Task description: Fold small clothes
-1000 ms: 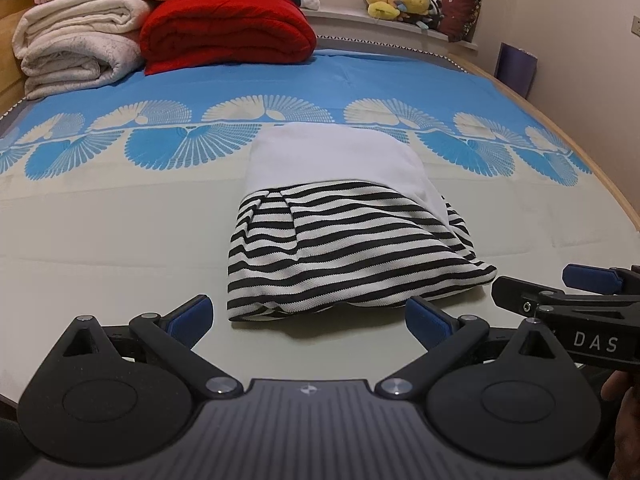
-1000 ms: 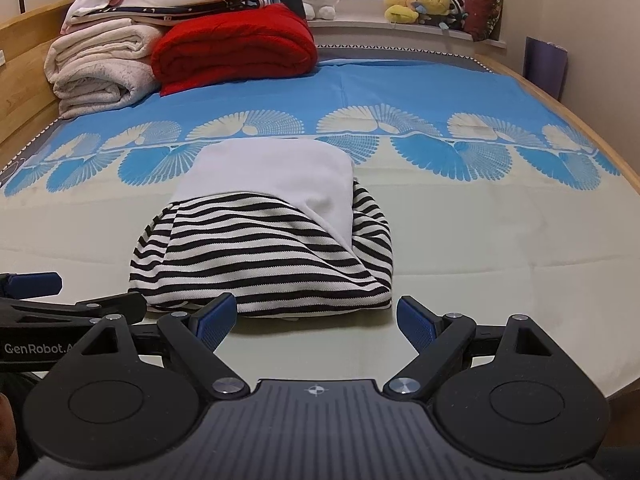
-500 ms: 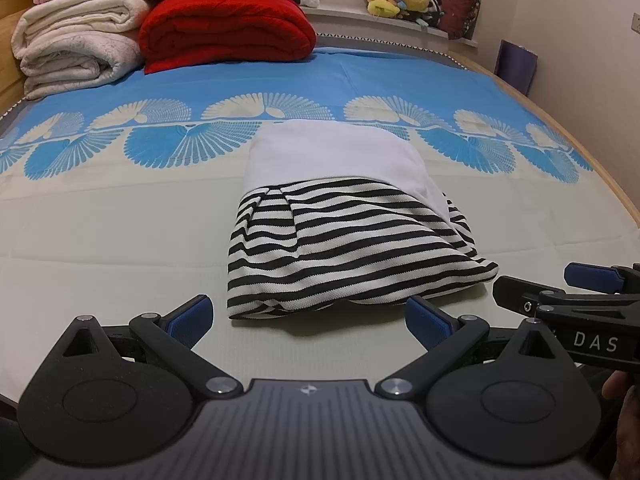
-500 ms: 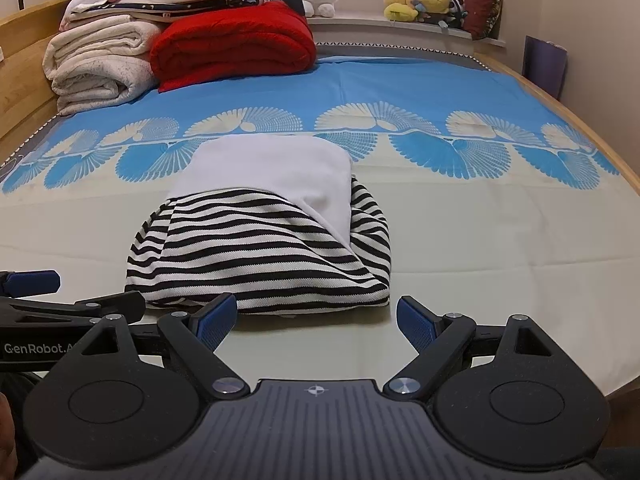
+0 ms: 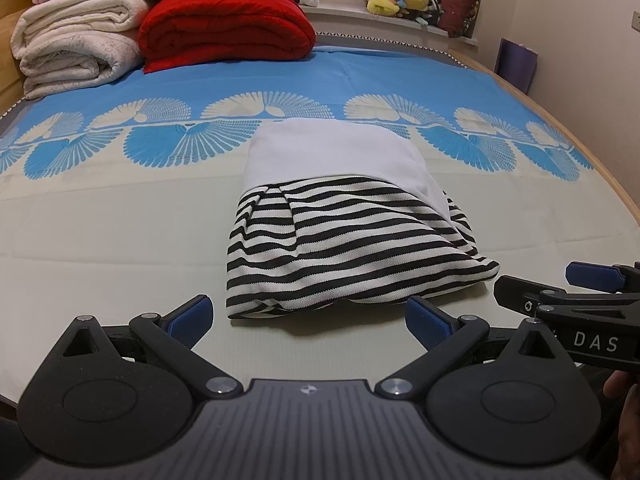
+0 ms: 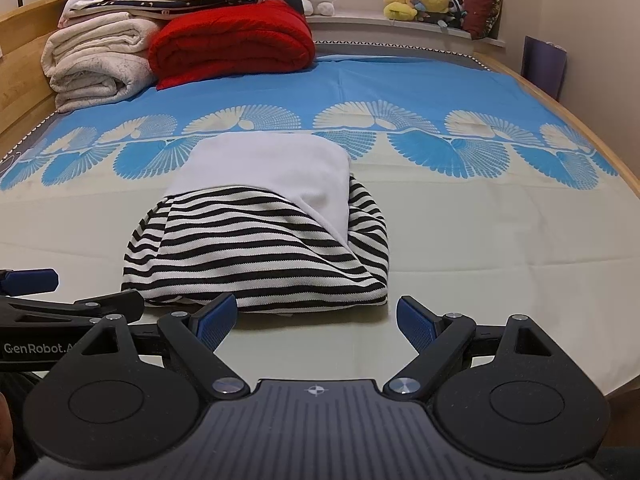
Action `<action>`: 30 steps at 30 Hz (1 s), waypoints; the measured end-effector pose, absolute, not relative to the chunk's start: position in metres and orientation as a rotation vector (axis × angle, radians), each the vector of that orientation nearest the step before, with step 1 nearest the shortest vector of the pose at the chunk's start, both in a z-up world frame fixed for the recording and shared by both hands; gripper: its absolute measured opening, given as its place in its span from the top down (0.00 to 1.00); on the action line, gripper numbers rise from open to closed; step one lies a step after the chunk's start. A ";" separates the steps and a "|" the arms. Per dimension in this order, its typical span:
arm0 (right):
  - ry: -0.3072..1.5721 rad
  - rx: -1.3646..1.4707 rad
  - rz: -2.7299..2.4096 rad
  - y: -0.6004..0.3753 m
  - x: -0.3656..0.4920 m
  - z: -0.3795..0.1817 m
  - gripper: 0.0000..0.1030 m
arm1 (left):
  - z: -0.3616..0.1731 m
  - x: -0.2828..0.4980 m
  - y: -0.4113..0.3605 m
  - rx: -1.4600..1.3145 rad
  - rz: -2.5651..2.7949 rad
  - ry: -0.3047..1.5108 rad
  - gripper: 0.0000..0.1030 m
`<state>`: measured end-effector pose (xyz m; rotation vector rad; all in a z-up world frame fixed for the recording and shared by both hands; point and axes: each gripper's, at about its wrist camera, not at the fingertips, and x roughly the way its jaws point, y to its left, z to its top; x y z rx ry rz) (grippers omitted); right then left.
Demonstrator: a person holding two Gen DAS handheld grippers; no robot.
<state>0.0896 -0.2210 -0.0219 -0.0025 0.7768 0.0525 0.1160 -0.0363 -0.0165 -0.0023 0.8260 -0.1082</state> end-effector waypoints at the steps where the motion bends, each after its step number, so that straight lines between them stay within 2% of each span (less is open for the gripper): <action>1: 0.777 -0.003 0.053 -0.221 0.090 -0.022 0.15 | -0.017 0.116 -0.036 -0.003 -0.108 0.826 0.01; 30: 0.780 -0.003 0.047 -0.221 0.090 -0.021 0.15 | -0.018 0.117 -0.037 -0.003 -0.120 0.821 0.01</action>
